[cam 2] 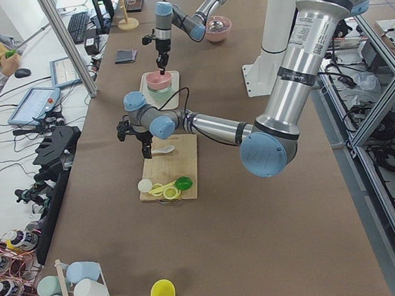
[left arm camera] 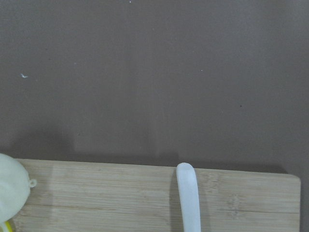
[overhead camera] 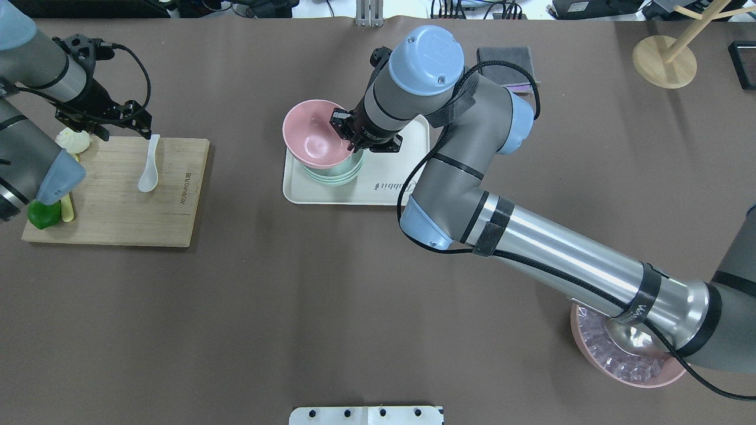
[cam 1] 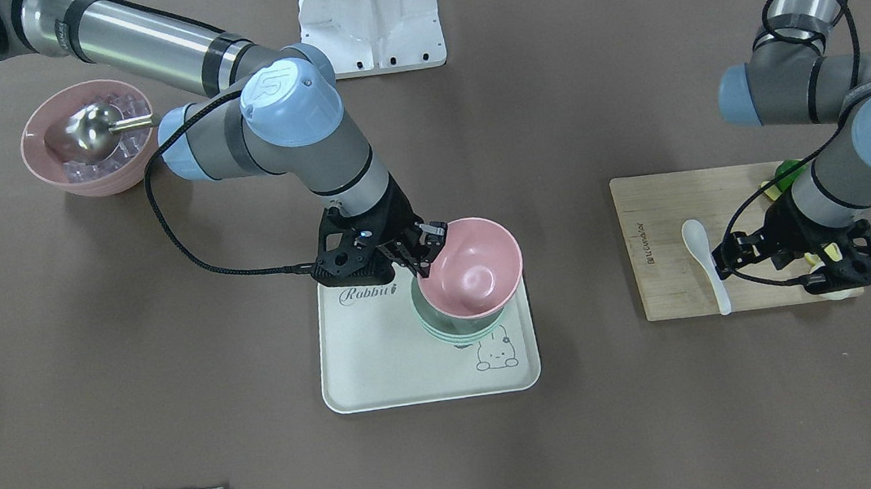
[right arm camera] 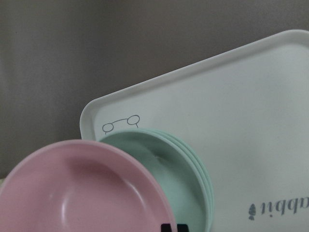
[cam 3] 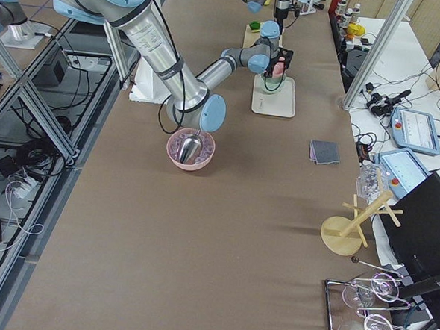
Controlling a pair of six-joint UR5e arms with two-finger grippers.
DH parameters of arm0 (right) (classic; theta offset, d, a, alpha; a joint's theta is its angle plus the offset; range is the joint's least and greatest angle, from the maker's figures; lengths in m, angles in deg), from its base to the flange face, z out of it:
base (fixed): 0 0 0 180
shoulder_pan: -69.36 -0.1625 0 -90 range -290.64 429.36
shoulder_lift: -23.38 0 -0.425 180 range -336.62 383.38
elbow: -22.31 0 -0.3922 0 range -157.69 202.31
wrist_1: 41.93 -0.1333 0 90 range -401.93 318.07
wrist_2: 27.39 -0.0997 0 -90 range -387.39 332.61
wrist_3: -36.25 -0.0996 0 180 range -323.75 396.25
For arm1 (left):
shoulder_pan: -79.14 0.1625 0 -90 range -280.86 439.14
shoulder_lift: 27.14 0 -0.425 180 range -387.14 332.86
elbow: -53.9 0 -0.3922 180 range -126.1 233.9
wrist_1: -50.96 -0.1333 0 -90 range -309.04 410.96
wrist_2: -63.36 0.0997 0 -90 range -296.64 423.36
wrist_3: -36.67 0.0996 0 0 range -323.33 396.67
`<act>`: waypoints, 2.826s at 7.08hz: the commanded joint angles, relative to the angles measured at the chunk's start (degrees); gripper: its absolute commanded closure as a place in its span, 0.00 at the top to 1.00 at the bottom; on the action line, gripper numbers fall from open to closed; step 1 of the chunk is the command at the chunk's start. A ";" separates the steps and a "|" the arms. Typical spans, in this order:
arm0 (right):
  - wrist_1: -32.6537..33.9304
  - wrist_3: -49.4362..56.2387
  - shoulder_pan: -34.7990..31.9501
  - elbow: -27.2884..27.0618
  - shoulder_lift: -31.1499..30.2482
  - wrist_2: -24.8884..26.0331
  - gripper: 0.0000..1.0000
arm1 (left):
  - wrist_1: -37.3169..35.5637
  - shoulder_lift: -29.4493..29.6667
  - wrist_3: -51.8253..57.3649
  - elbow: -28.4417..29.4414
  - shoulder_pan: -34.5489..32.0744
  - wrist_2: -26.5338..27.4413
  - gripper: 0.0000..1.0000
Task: Stack pink bowl on green and place spoon
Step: 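Release the pink bowl with the right gripper while the left grasps the spoon, then carry the spoon with the left gripper into the pink bowl while the right withdraws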
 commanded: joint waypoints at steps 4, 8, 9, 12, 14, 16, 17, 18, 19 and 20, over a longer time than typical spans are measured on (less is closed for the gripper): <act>0.00 -0.16 -0.47 -1.30 -0.71 -0.53 0.99 | 3.76 0.23 -0.21 2.83 2.66 -0.30 0.53; 0.18 0.63 -5.91 -8.50 -6.94 -7.35 1.00 | 3.67 0.93 -0.30 2.75 2.84 -0.56 0.00; 0.27 0.81 -8.62 -9.99 -8.95 -11.56 1.00 | 3.67 1.55 -0.38 2.40 2.75 -0.91 0.00; 0.62 13.57 -18.73 -15.62 -21.32 -18.97 1.00 | 3.85 10.39 -14.13 -0.67 2.48 -4.70 0.00; 0.53 25.54 -24.71 -15.72 -28.71 -22.31 1.00 | 3.68 18.13 -23.37 -0.25 7.37 -4.00 0.00; 0.62 39.05 -29.20 -15.37 -36.62 -22.50 1.00 | 3.76 21.49 -25.78 0.10 9.94 -2.17 0.00; 0.62 44.61 -30.44 -14.93 -38.84 -22.42 1.00 | 4.28 21.68 -26.39 0.11 11.18 0.20 0.00; 0.62 45.97 -31.06 -15.02 -39.73 -22.50 1.00 | 5.59 21.51 -26.40 0.28 11.54 0.23 0.00; 0.62 45.98 -31.06 -15.28 -39.74 -22.50 1.00 | 8.04 21.42 -26.40 1.42 12.24 0.31 0.00; 0.62 45.98 -31.33 -15.28 -39.91 -22.50 1.00 | 9.20 21.24 -26.40 1.86 12.24 0.31 0.67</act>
